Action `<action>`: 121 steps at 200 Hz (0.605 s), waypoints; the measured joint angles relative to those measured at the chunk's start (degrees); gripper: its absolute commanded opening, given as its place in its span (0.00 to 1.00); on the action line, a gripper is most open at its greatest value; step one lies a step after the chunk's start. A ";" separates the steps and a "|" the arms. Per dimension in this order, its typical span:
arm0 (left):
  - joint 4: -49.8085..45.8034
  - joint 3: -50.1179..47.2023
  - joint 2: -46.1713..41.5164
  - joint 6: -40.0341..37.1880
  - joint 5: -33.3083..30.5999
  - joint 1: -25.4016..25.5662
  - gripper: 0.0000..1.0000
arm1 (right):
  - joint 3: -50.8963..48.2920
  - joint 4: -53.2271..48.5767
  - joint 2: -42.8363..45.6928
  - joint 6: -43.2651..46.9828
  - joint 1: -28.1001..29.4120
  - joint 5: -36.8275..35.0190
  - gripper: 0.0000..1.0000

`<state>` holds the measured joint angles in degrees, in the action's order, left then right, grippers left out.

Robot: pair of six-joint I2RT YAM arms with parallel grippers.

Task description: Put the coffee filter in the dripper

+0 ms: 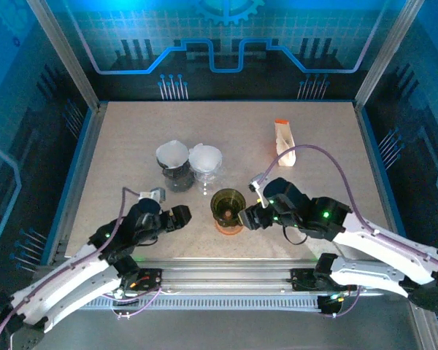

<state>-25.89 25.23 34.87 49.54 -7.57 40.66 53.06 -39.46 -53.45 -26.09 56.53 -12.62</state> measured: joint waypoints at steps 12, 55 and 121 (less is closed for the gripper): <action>1.90 0.00 3.85 -0.02 0.57 -0.02 0.74 | -0.02 -0.20 1.20 -0.04 -0.46 -0.94 0.68; 8.68 0.02 14.78 -0.20 2.36 0.00 0.69 | -0.04 -1.07 4.02 -0.68 -1.22 -3.02 0.68; 16.59 1.07 26.16 -0.17 5.77 0.07 0.66 | -1.16 -1.60 6.54 -0.90 -2.05 -3.98 0.68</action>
<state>-9.30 26.30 61.04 49.36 -1.80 40.73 51.90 -41.06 -46.92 -26.98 54.48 -16.60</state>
